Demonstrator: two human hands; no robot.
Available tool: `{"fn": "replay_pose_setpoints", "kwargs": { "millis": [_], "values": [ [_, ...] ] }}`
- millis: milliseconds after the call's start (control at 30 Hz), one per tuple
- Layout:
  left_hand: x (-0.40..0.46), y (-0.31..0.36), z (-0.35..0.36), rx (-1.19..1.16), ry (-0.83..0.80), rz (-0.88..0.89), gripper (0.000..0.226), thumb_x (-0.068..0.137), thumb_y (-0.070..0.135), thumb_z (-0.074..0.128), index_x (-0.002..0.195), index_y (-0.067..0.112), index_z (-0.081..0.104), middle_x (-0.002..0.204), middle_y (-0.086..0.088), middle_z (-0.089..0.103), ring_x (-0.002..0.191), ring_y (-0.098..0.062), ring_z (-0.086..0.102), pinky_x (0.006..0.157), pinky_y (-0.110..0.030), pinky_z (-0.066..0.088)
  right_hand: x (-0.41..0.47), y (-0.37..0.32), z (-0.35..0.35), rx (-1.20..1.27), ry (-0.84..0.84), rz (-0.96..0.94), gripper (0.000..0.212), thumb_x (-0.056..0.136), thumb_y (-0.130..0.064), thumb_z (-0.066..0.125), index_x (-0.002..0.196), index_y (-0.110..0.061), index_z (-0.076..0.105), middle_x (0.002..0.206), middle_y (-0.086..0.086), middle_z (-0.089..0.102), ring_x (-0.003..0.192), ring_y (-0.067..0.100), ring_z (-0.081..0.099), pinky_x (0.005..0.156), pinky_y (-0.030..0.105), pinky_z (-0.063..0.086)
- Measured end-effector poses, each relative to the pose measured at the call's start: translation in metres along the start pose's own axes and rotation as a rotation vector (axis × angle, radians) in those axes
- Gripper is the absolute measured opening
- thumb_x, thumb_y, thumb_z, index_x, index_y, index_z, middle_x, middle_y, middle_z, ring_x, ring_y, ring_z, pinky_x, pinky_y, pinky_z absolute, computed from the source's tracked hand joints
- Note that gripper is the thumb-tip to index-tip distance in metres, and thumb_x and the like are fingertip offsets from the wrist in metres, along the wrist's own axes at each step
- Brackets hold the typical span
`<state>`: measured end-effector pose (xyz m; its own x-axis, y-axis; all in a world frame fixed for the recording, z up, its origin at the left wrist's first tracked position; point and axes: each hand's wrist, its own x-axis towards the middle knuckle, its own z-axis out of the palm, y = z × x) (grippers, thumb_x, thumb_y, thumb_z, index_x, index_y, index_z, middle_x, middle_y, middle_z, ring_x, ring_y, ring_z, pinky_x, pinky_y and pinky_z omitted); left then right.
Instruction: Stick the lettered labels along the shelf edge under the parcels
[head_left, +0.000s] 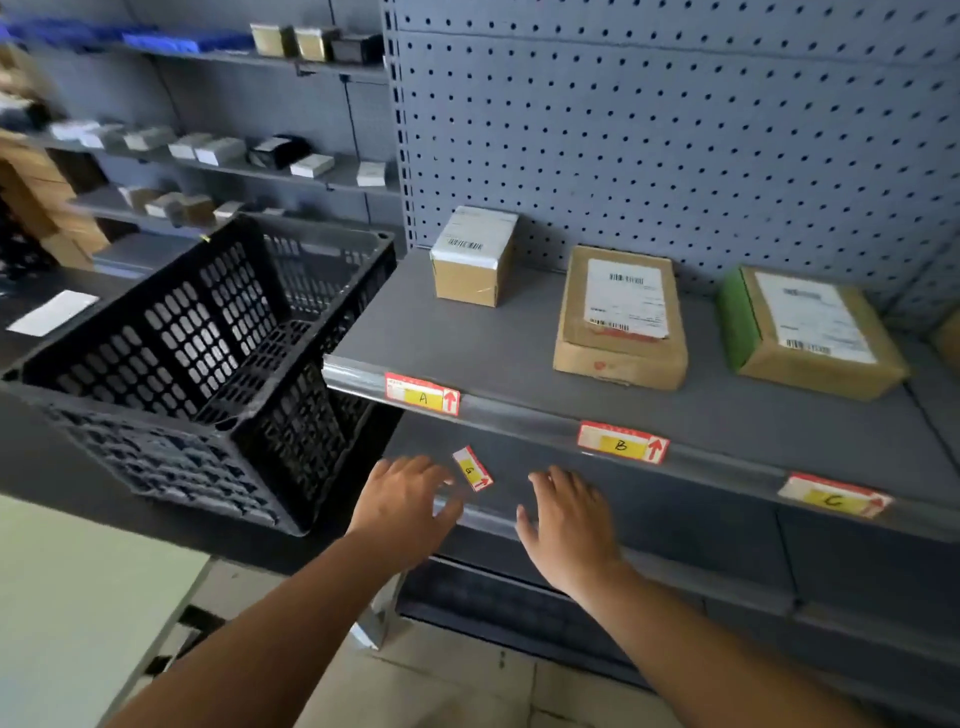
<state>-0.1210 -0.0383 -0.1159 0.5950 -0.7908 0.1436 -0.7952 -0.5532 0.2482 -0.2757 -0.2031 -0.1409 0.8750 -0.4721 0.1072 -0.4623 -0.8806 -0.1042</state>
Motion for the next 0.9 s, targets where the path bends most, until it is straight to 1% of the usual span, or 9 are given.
{"fn": "replay_pose_setpoints", "kwargs": {
  "millis": [133, 267, 367, 467, 533, 600, 700, 800, 900],
  "values": [
    [0.013, -0.018, 0.002, -0.018, -0.087, 0.092, 0.039, 0.089, 0.054, 0.042, 0.108, 0.032, 0.069, 0.112, 0.011, 0.068, 0.105, -0.014, 0.062, 0.097, -0.037, 0.043, -0.003, -0.017, 0.005, 0.006, 0.008, 0.141, 0.045, 0.094, -0.046, 0.061, 0.124, -0.014, 0.063, 0.117, 0.006, 0.067, 0.109, 0.025, 0.063, 0.093, 0.037, 0.052],
    [0.029, -0.034, 0.005, -0.046, -0.140, 0.142, 0.036, 0.092, 0.053, 0.046, 0.114, 0.033, 0.067, 0.121, 0.011, 0.065, 0.112, -0.013, 0.059, 0.103, -0.037, 0.040, 0.002, -0.033, 0.008, 0.032, -0.006, 0.219, 0.047, 0.098, -0.049, 0.053, 0.130, -0.015, 0.058, 0.125, 0.006, 0.063, 0.117, 0.025, 0.059, 0.099, 0.037, 0.049],
    [0.032, -0.041, 0.014, -0.093, -0.132, 0.138, 0.033, 0.092, 0.052, 0.049, 0.111, 0.033, 0.068, 0.119, 0.012, 0.066, 0.112, -0.013, 0.060, 0.103, -0.037, 0.041, -0.001, -0.039, 0.011, 0.037, -0.044, 0.251, 0.047, 0.100, -0.049, 0.048, 0.133, -0.016, 0.054, 0.128, 0.004, 0.060, 0.119, 0.023, 0.056, 0.101, 0.035, 0.047],
    [0.043, -0.056, 0.040, -0.146, -0.136, 0.099, 0.040, 0.091, 0.058, 0.039, 0.107, 0.036, 0.068, 0.116, 0.014, 0.067, 0.106, -0.011, 0.061, 0.099, -0.037, 0.044, 0.005, -0.039, 0.031, 0.074, -0.028, 0.287, 0.046, 0.098, -0.052, 0.051, 0.130, -0.019, 0.056, 0.123, 0.002, 0.062, 0.113, 0.021, 0.058, 0.096, 0.034, 0.050],
    [0.065, -0.067, 0.067, -0.142, -0.092, 0.091, 0.049, 0.088, 0.062, 0.032, 0.106, 0.035, 0.069, 0.114, 0.012, 0.069, 0.105, -0.015, 0.064, 0.098, -0.038, 0.045, 0.030, -0.033, 0.059, 0.057, 0.003, 0.282, 0.047, 0.096, -0.054, 0.053, 0.127, -0.019, 0.058, 0.121, 0.003, 0.063, 0.111, 0.023, 0.059, 0.096, 0.036, 0.050],
    [0.086, -0.074, 0.096, -0.126, -0.064, 0.095, 0.050, 0.086, 0.059, 0.033, 0.105, 0.032, 0.071, 0.111, 0.008, 0.070, 0.104, -0.020, 0.065, 0.096, -0.039, 0.045, 0.055, -0.029, 0.089, 0.084, -0.025, 0.291, 0.050, 0.095, -0.054, 0.052, 0.130, -0.018, 0.056, 0.125, 0.004, 0.062, 0.117, 0.025, 0.056, 0.100, 0.038, 0.045],
    [0.100, -0.077, 0.126, -0.101, -0.059, 0.135, 0.041, 0.087, 0.053, 0.043, 0.105, 0.029, 0.071, 0.110, 0.004, 0.071, 0.103, -0.023, 0.065, 0.096, -0.040, 0.044, 0.081, -0.033, 0.125, 0.146, -0.020, 0.308, 0.051, 0.094, -0.055, 0.056, 0.129, -0.017, 0.056, 0.125, 0.005, 0.061, 0.117, 0.026, 0.055, 0.099, 0.039, 0.044],
    [0.101, -0.083, 0.146, -0.091, -0.097, 0.162, 0.040, 0.088, 0.051, 0.044, 0.109, 0.030, 0.071, 0.112, 0.003, 0.069, 0.105, -0.022, 0.064, 0.098, -0.040, 0.042, 0.095, -0.036, 0.152, 0.170, -0.034, 0.332, 0.055, 0.092, -0.059, 0.058, 0.127, -0.017, 0.056, 0.125, 0.006, 0.059, 0.117, 0.027, 0.055, 0.099, 0.040, 0.045],
    [0.094, -0.090, 0.163, -0.125, -0.133, 0.142, 0.039, 0.090, 0.050, 0.043, 0.112, 0.031, 0.069, 0.113, 0.004, 0.069, 0.106, -0.021, 0.063, 0.100, -0.039, 0.041, 0.107, -0.034, 0.167, 0.200, -0.070, 0.400, 0.062, 0.091, -0.058, 0.061, 0.135, -0.015, 0.050, 0.135, 0.009, 0.053, 0.126, 0.029, 0.049, 0.105, 0.041, 0.043]
  ]
}}
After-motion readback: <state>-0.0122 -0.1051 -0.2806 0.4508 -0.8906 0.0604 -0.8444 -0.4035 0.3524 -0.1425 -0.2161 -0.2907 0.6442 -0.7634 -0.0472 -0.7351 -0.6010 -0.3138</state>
